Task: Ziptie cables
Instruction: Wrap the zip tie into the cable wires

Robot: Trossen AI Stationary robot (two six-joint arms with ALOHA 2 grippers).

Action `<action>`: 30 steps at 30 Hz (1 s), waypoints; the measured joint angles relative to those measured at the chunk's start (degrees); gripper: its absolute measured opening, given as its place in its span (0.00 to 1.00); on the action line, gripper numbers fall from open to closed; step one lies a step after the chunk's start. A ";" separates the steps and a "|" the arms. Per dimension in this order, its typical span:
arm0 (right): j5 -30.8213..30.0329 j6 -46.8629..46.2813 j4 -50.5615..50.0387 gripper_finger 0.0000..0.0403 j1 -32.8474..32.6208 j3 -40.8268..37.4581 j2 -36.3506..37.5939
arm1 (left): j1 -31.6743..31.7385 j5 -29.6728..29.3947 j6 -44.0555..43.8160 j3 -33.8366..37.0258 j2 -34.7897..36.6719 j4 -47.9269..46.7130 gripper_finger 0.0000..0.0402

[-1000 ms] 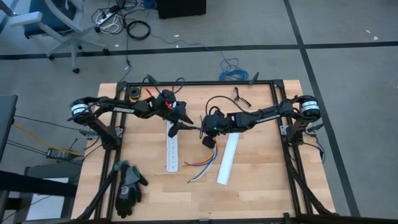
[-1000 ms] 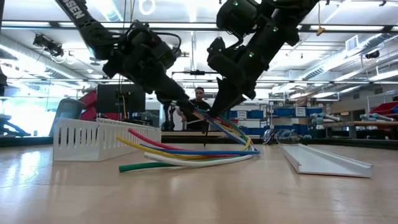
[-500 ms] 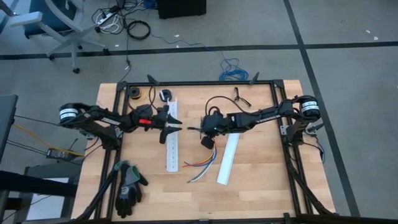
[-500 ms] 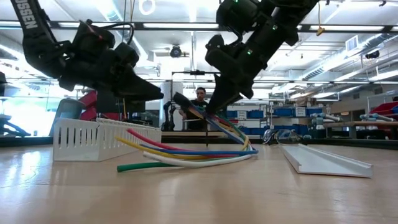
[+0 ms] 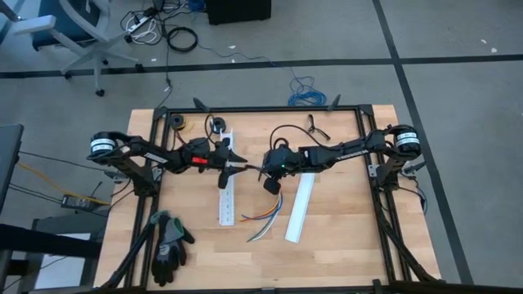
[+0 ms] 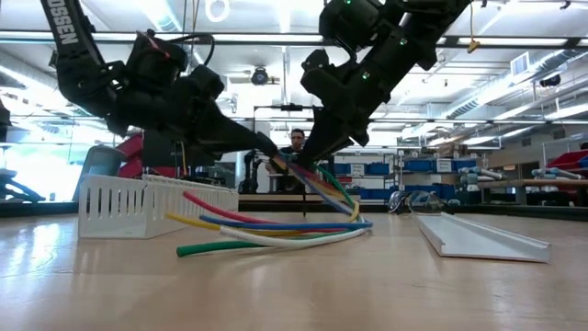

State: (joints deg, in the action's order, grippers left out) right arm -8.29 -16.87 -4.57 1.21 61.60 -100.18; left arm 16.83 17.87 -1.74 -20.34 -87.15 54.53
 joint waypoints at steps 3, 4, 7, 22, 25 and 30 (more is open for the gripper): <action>0.00 0.01 0.05 0.00 0.30 0.00 0.00 | -0.47 0.09 -0.20 -0.65 -0.01 -0.09 0.39; 0.00 0.01 0.01 0.00 0.40 0.00 0.00 | -0.57 0.18 -0.22 -0.70 -0.01 -0.07 0.39; -0.02 -0.01 0.05 0.00 0.44 0.00 0.00 | -0.76 0.32 -0.24 -0.72 -0.01 -0.22 0.39; 0.05 0.47 1.60 0.00 0.42 0.00 0.00 | -0.77 -0.27 -0.17 -0.72 -0.01 -0.65 0.26; 0.15 -0.31 1.26 0.00 0.42 0.00 0.00 | -0.75 -0.44 0.40 -0.72 -0.01 -0.66 0.10; 0.68 -4.00 0.15 0.02 0.42 0.03 0.00 | -0.77 -0.40 1.17 -0.72 -0.01 -2.14 0.07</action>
State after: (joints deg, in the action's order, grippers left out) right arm -7.61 -20.87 -4.41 1.63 61.63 -100.18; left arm 16.06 17.47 -0.56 -21.06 -87.15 52.39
